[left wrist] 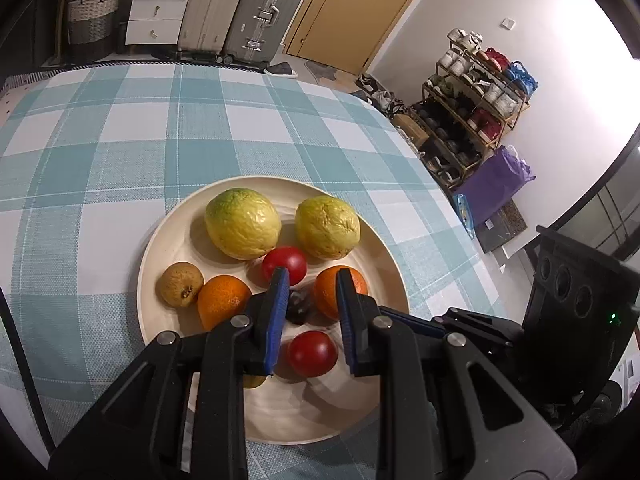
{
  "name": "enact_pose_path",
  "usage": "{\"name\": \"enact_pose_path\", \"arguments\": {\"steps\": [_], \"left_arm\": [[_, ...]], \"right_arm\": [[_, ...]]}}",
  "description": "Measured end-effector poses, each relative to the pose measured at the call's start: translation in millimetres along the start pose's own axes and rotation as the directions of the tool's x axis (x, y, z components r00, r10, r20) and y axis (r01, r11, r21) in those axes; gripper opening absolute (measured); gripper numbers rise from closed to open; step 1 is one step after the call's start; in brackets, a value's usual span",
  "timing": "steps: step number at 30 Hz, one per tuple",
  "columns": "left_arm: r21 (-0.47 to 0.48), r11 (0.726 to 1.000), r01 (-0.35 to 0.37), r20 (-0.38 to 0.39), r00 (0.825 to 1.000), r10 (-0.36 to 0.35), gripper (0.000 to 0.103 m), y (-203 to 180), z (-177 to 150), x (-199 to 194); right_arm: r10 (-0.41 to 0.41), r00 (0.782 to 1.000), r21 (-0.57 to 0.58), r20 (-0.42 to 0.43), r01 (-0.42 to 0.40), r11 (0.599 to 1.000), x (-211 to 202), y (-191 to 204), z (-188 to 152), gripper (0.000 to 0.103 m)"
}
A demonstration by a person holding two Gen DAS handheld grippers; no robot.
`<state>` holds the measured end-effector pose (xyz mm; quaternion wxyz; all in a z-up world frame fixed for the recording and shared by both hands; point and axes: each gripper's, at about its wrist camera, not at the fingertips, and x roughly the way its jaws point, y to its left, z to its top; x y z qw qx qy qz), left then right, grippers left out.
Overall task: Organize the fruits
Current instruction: 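Carry both plums over the plate and lower them among the fruit, then open both tools and pull them back from the plate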
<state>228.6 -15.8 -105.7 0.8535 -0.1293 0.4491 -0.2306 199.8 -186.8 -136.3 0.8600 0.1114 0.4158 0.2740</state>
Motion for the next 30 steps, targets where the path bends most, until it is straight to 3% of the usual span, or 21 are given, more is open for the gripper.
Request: {"name": "enact_pose_path", "arguments": {"steps": [3, 5, 13, 16, 18, 20, 23, 25, 27, 28, 30], "left_arm": [[-0.002, 1.0, -0.001, 0.011, 1.0, 0.001, 0.02, -0.4, -0.7, -3.5], [-0.006, 1.0, -0.006, 0.018, 1.0, 0.006, 0.02, -0.6, -1.5, -7.0], [0.003, 0.999, -0.047, 0.078, 0.996, 0.047, 0.022, -8.9, -12.0, -36.3], [0.004, 0.995, -0.098, 0.111, 0.989, 0.097, 0.032, -12.7, -18.8, -48.7], [0.003, 0.983, -0.181, 0.155, 0.972, 0.179, 0.035, -15.5, -23.1, -60.6], [-0.01, 0.981, -0.192, 0.189, 0.963, 0.19, 0.037, -15.3, -27.2, -73.0], [-0.03, 0.977, -0.211, 0.235, 0.949, 0.212, 0.054, -15.5, -32.6, -90.9], [-0.045, 0.964, -0.263, 0.277, 0.924, 0.265, 0.07, -17.9, -37.5, -102.5], [-0.049, 0.954, -0.296, 0.317, 0.901, 0.296, 0.076, -21.4, -42.5, -114.0], [-0.056, 0.943, -0.327, 0.342, 0.882, 0.325, 0.08, -24.0, -45.6, -121.0], [-0.051, 0.931, -0.361, 0.377, 0.856, 0.352, 0.083, -28.7, -50.6, -130.9]], "right_arm": [[-0.008, 1.0, 0.0, -0.001, 0.008, 1.0, 0.0, -1.1, -0.4, 0.028], [-0.011, 1.0, 0.005, 0.008, 0.011, 1.0, -2.8, -2.4, -0.9, 0.037], [-0.027, 0.996, 0.012, 0.087, 0.026, 1.0, -25.0, -5.1, -1.9, 0.049], [-0.042, 0.991, 0.011, 0.125, 0.041, 0.999, -36.2, -3.1, -1.3, 0.05], [-0.057, 0.987, 0.003, 0.152, 0.057, 0.998, -43.5, -0.2, -1.2, 0.053], [-0.086, 0.978, -0.019, 0.19, 0.091, 0.996, -51.0, 5.1, -2.3, 0.065], [-0.112, 0.964, -0.057, 0.241, 0.13, 0.99, -63.5, 13.8, -4.9, 0.066], [-0.121, 0.955, -0.067, 0.271, 0.144, 0.987, -72.3, 18.7, -6.8, 0.069], [-0.128, 0.942, -0.075, 0.31, 0.159, 0.984, -82.2, 24.1, -9.1, 0.075], [-0.131, 0.934, -0.081, 0.332, 0.166, 0.983, -87.1, 27.1, -10.4, 0.081], [-0.134, 0.919, -0.096, 0.371, 0.181, 0.979, -95.4, 32.7, -12.8, 0.083]]}}
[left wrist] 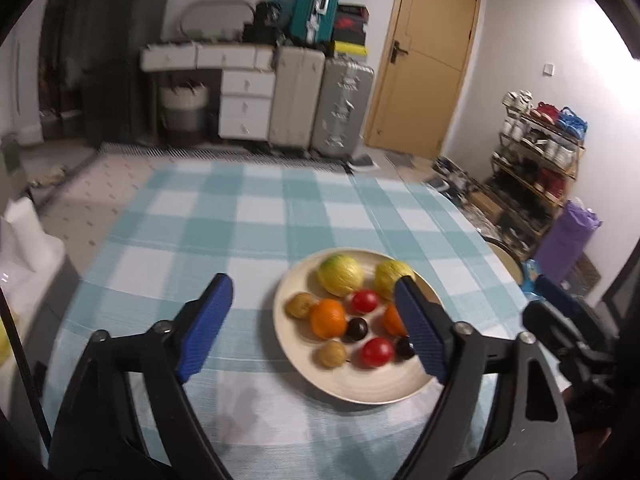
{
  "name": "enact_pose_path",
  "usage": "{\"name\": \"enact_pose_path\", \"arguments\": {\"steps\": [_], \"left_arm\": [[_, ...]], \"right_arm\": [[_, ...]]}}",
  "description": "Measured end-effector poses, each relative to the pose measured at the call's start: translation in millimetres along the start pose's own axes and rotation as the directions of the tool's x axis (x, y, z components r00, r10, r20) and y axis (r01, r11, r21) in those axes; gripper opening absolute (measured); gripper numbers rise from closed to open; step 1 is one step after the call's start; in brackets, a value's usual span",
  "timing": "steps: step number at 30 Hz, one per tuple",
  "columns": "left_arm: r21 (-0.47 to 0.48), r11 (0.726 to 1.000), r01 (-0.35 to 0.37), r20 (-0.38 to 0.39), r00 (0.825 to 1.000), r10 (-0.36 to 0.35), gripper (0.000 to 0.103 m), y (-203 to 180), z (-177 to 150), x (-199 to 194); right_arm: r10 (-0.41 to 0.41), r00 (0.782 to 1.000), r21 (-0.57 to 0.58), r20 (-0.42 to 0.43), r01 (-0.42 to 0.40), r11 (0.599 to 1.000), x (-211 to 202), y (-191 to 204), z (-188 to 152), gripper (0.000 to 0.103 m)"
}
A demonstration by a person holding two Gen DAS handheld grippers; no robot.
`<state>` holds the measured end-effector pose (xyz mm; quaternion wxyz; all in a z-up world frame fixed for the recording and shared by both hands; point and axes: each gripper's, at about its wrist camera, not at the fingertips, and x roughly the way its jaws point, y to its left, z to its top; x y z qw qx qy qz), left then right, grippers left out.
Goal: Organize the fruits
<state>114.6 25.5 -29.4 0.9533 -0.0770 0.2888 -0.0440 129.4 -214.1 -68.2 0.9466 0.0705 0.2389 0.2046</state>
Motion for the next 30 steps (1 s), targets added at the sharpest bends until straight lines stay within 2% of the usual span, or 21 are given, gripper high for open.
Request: {"name": "enact_pose_path", "arguments": {"steps": [2, 4, 8, 17, 24, 30], "left_arm": [[0.019, 1.0, -0.013, 0.049, 0.999, 0.012, 0.086, -0.6, -1.0, -12.6], [0.038, 0.998, -0.042, 0.103, 0.994, 0.038, 0.103, -2.3, -4.5, -25.7], [0.067, 0.995, -0.076, 0.18, 0.982, 0.063, 0.103, -6.7, -12.3, -48.1], [0.1, 0.986, -0.136, 0.204, 0.972, 0.113, 0.103, -10.9, -40.8, -60.0], [0.087, 0.982, -0.166, 0.214, 0.966, 0.144, 0.103, -1.2, -64.7, -46.9], [0.09, 0.978, -0.19, 0.277, 0.948, 0.159, 0.103, 4.6, -74.6, -46.9]], "right_arm": [[-0.011, 0.999, -0.018, 0.04, 0.011, 1.0, -9.2, 4.3, 1.7, 0.088], [-0.023, 0.997, -0.029, 0.077, 0.026, 0.999, -17.7, 8.4, 3.0, 0.091], [-0.019, 0.989, -0.038, 0.146, 0.025, 0.999, -31.1, 14.7, 4.0, 0.099], [-0.041, 0.972, -0.06, 0.23, 0.056, 0.997, -48.0, 22.7, -6.2, 0.103], [-0.079, 0.968, -0.086, 0.24, 0.102, 0.991, -49.0, 26.9, -18.3, 0.103], [-0.095, 0.968, -0.115, 0.231, 0.124, 0.986, -45.4, 29.0, -27.7, 0.103]]}}
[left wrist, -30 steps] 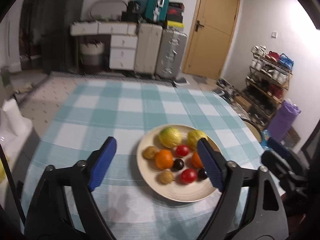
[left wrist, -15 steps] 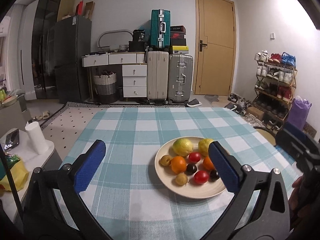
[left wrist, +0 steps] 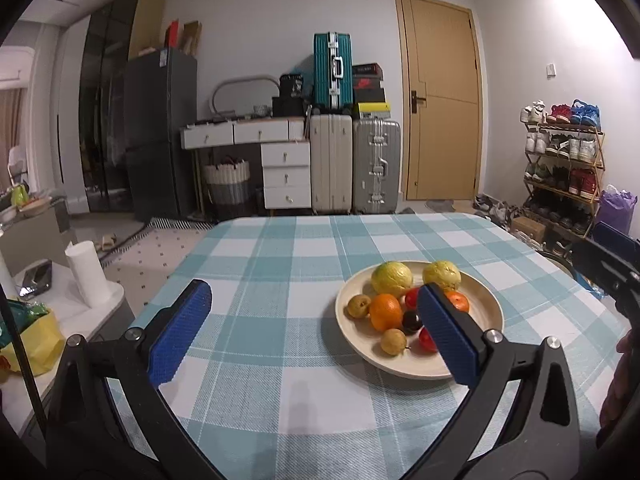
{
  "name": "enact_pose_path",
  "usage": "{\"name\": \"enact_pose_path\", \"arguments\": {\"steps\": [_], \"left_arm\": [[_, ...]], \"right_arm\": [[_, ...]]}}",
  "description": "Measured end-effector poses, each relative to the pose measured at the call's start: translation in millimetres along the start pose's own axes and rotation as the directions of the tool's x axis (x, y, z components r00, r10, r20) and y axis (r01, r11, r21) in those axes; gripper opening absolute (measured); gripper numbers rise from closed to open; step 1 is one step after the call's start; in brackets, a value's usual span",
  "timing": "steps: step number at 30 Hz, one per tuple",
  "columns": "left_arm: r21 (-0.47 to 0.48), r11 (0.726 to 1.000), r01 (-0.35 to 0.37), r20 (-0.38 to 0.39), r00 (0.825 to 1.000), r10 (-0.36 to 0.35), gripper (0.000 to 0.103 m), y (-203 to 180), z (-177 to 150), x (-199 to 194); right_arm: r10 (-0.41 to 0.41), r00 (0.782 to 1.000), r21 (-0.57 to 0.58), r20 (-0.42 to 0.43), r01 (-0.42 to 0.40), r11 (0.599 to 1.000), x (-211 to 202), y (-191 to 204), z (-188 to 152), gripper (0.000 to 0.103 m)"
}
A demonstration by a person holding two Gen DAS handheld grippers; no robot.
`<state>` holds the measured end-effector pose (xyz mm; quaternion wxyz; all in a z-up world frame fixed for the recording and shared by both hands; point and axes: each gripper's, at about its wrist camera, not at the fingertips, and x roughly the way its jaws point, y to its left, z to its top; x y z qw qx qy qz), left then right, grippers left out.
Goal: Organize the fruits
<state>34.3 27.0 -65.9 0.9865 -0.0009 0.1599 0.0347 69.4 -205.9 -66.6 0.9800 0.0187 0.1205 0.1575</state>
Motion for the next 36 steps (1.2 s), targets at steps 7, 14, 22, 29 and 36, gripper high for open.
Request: {"name": "enact_pose_path", "arguments": {"steps": [7, 14, 22, 29, 36], "left_arm": [[-0.003, 1.0, 0.003, 0.019, 1.0, -0.003, 0.103, 1.4, -5.3, 1.4], [-0.017, 1.0, 0.011, 0.02, 1.0, -0.01, 0.103, 3.8, -10.0, 5.7], [-0.018, 1.0, 0.014, 0.009, 1.0, -0.014, 0.103, 3.8, -11.1, 8.5], [-0.01, 1.0, 0.016, 0.003, 1.0, -0.016, 0.103, 0.8, -12.8, 12.2], [-0.01, 1.0, 0.016, 0.003, 1.0, -0.016, 0.103, 0.4, -14.0, 12.7]], "right_arm": [[-0.008, 1.0, -0.01, -0.024, 0.008, 1.0, 3.7, -1.7, -8.6, 0.103], [-0.008, 0.999, -0.011, -0.045, 0.008, 1.0, 6.3, -3.2, -13.8, 0.103], [-0.001, 0.998, -0.002, -0.065, 0.001, 1.0, 9.9, -4.8, -21.7, 0.103], [0.01, 0.996, 0.006, -0.086, -0.009, 1.0, 13.7, -5.2, -26.2, 0.103], [0.007, 0.995, -0.018, -0.097, -0.009, 1.0, 16.4, -0.3, -27.3, 0.103]]}}
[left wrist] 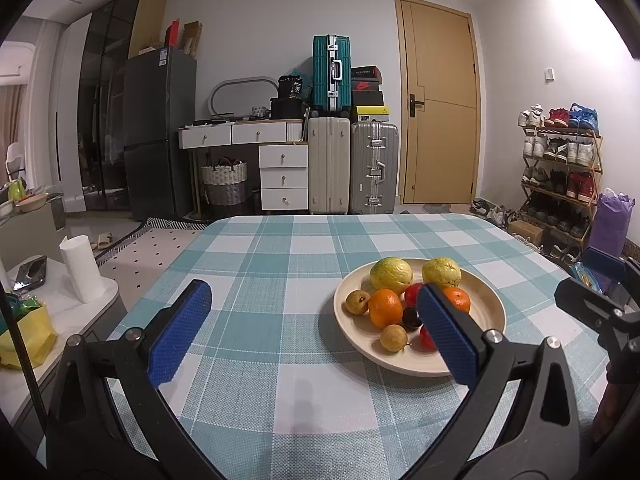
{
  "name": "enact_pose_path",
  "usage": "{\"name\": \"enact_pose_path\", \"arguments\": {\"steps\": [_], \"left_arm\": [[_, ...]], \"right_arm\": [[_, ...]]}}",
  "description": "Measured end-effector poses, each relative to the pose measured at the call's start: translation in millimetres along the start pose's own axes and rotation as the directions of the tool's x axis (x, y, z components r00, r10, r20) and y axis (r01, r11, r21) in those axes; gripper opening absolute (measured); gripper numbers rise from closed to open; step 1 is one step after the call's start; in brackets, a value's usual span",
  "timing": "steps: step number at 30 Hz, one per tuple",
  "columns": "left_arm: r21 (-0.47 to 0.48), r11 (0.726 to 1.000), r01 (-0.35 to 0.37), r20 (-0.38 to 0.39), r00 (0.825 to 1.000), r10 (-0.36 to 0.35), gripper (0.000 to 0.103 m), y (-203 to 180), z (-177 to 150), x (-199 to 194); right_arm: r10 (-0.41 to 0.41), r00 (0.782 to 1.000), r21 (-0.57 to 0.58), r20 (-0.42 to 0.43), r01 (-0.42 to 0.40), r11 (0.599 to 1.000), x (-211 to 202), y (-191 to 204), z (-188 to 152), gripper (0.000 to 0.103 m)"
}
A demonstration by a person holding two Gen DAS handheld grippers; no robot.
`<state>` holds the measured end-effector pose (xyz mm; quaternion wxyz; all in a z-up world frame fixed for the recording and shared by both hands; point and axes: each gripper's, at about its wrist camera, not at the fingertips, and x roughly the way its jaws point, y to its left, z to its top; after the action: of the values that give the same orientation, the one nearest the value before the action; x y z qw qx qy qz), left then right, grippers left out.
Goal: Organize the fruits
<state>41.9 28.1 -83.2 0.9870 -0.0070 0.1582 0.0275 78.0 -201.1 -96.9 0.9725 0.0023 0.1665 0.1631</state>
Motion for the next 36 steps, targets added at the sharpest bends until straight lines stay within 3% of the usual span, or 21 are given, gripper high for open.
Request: {"name": "enact_pose_path", "arguments": {"steps": [36], "left_arm": [[-0.002, 1.0, 0.0, 0.002, 1.0, 0.0, 0.103, 1.1, 0.2, -1.7]], "right_arm": [[0.0, 1.0, -0.031, 0.014, 0.0, 1.0, -1.0, 6.0, -1.4, 0.103]]}}
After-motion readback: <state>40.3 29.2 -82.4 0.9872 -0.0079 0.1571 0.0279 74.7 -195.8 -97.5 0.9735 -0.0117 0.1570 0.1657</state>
